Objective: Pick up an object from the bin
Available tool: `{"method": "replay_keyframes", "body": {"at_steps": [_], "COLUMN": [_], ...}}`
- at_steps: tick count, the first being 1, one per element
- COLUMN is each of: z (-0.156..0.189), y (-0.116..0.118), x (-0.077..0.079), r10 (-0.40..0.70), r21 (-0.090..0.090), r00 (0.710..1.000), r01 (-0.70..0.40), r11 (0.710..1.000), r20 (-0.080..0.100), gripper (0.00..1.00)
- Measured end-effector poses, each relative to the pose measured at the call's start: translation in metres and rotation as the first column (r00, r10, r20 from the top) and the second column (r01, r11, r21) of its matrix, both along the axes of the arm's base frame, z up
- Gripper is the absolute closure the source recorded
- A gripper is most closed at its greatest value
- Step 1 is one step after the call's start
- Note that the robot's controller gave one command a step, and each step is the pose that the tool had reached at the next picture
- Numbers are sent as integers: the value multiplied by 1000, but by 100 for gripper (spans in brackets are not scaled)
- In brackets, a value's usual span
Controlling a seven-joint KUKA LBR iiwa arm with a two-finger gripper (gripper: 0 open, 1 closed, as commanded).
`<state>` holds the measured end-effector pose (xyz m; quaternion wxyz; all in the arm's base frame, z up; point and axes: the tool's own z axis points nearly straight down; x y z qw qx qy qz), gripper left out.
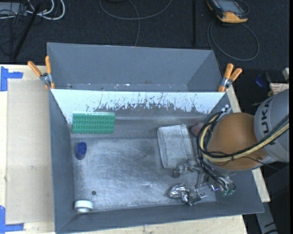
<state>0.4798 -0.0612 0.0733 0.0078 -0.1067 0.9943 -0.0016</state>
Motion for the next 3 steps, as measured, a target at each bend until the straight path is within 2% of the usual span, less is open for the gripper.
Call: {"method": "replay_keyframes", "body": {"at_steps": [1,2,3], "z": [1,0,55], "y": [22,22,23], "x": [-2,-6,-5], "r10": [385,383,381], "r21": [-7,-2,0], "r00": [923,924,924], "r01": [-385,-383,-381], "r11": [923,924,924], "r20": [10,-5,-12], "gripper": [0,100,100]}}
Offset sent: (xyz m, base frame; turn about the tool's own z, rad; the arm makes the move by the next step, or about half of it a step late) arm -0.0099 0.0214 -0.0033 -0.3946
